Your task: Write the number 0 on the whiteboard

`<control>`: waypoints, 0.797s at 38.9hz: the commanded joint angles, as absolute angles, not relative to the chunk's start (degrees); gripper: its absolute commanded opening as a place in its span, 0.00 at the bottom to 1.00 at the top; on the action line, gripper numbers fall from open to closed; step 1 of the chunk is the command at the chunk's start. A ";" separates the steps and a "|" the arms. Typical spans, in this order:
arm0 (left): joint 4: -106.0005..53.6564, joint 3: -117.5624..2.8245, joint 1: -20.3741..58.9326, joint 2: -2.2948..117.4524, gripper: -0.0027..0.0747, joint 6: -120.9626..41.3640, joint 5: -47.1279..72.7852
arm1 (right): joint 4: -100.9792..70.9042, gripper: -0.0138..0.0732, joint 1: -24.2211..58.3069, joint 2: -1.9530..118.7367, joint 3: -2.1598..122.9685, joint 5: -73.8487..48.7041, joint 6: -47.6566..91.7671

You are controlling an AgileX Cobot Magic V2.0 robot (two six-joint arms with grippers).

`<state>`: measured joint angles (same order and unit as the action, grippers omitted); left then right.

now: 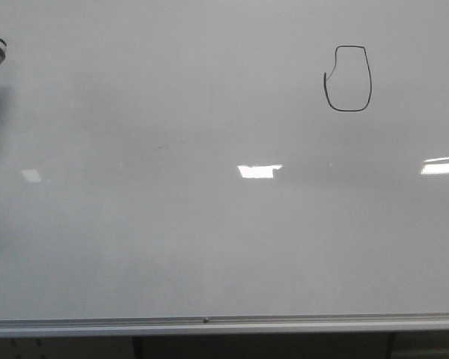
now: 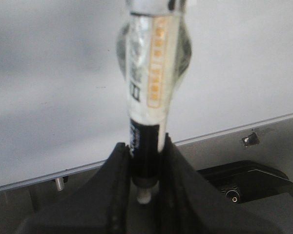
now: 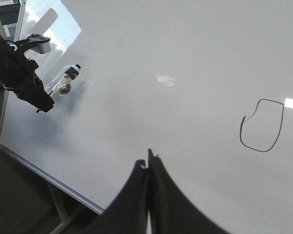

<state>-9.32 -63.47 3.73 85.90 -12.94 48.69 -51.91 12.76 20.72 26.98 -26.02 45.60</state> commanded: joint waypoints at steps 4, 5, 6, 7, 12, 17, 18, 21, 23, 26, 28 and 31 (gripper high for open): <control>-9.37 -65.90 2.79 87.33 0.01 -8.41 42.80 | -53.50 0.08 12.67 20.94 28.34 -22.80 46.21; -9.37 -65.90 2.68 87.63 0.01 -8.32 41.77 | -53.50 0.08 12.67 20.94 28.34 -22.94 46.21; -9.37 -65.90 2.35 87.92 0.01 -8.26 40.48 | -53.50 0.08 12.67 20.94 28.34 -23.02 46.21; -9.49 -65.90 2.17 88.02 0.01 -7.73 39.42 | -53.50 0.08 12.67 20.94 28.34 -23.17 46.21; -9.49 -65.90 1.56 88.02 0.01 -5.87 34.69 | -53.50 0.08 12.67 20.94 28.34 -23.82 46.21; -9.49 -65.90 1.56 88.52 0.01 -5.87 31.27 | -53.50 0.08 12.67 20.94 28.34 -23.88 46.21; -9.49 -65.90 1.56 88.81 0.01 -5.87 30.80 | -53.50 0.08 12.67 20.94 28.34 -23.88 46.21; -9.49 -65.90 1.56 89.78 0.01 -5.87 29.99 | -53.50 0.08 12.67 20.94 28.34 -23.88 46.21; -9.57 -65.90 1.56 90.42 0.01 -5.87 29.50 | -53.50 0.08 12.67 20.94 28.34 -23.88 46.21; -9.57 -65.90 1.56 91.60 0.01 -5.87 28.31 | -53.50 0.08 12.67 20.94 28.34 -23.88 46.21; -9.94 -65.90 1.56 92.37 0.01 -5.87 27.77 | -53.50 0.08 12.67 20.94 28.34 -23.88 46.21; -10.19 -65.90 1.56 93.18 0.01 -5.87 26.82 | -53.50 0.08 12.67 20.94 28.34 -23.88 46.21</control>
<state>-9.35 -64.17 1.64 94.26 -6.57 31.01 -51.91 12.76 20.72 26.98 -26.15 45.60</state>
